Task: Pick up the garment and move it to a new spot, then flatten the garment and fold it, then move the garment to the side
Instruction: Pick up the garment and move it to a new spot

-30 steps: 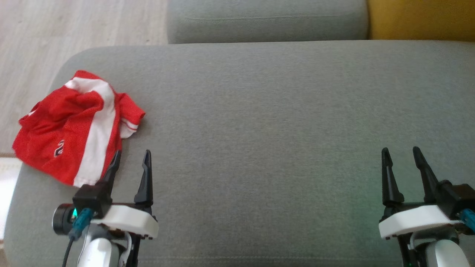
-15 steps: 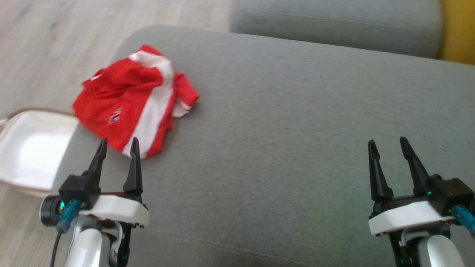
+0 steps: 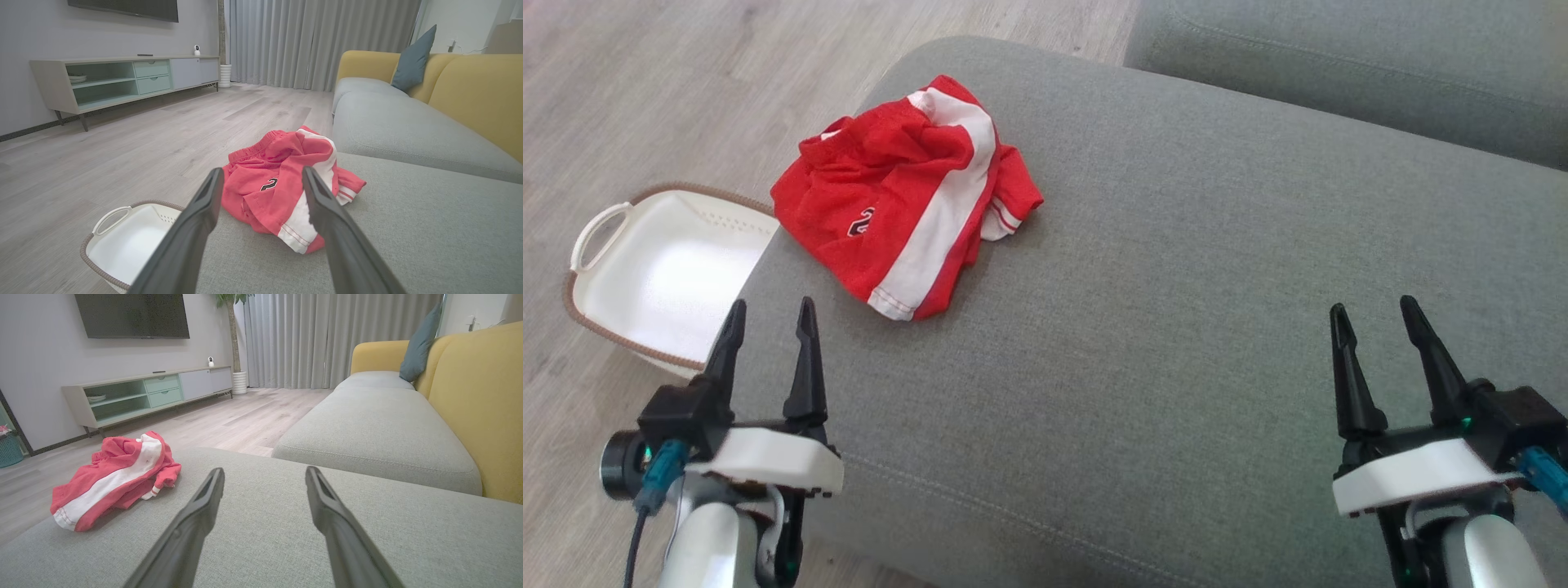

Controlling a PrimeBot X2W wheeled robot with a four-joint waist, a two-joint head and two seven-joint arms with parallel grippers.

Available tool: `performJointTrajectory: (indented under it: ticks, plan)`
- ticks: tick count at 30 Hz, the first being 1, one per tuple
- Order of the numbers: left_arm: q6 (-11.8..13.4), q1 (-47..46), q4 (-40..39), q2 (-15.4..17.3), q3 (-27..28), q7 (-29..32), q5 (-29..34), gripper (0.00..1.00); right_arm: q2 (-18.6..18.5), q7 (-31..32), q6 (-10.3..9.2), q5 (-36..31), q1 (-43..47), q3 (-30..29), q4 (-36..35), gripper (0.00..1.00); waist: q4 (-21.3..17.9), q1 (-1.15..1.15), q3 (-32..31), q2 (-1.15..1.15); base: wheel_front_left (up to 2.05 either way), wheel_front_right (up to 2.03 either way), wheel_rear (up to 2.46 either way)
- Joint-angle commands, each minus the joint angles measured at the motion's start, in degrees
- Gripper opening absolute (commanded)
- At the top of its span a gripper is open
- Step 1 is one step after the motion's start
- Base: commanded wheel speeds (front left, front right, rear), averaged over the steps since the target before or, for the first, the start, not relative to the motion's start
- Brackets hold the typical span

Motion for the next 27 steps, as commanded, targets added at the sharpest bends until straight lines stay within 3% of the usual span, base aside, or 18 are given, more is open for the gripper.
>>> performJointTrajectory:
  ticks: [1, 12, 16, 21, 27]
  plan:
    - [-0.2, -2.1, -2.0, 0.5, 2.1, -0.7, 0.0, 1.00, -0.3, 0.2, 0.24, 0.0, -1.6, 1.5, -2.3, 1.00, 0.1, 0.00, 0.2, 0.00, 0.00, 0.00, 0.00]
    - [-2.2, -6.8, 2.0, 0.2, -0.7, -0.7, 1.3, 1.00, -1.2, 1.5, 0.24, -0.3, -3.8, 2.2, -3.9, 1.00, -1.9, 0.00, 5.8, 0.00, 0.00, 0.00, 0.00]
    - [-3.3, -13.4, 8.9, 0.0, -3.1, 0.2, 1.0, 1.00, -2.5, 3.2, 0.24, -0.7, -5.3, 2.3, -5.7, 1.00, -3.2, 0.00, 10.5, 0.00, 0.00, 0.00, 0.00]
    - [-4.9, -25.5, 22.3, 0.0, -5.0, 6.7, -2.0, 1.00, -4.7, 5.5, 0.24, -0.9, -7.1, 1.9, -8.3, 1.00, -4.9, 0.00, 16.6, 0.00, 0.00, 0.00, 0.00]
    - [-5.6, -33.5, 34.6, 1.2, -6.0, 14.7, -4.3, 1.00, -5.4, 6.3, 0.24, -0.7, -7.9, 1.7, -9.4, 1.00, -5.8, 0.00, 19.5, 0.00, 0.00, 0.00, 0.00]
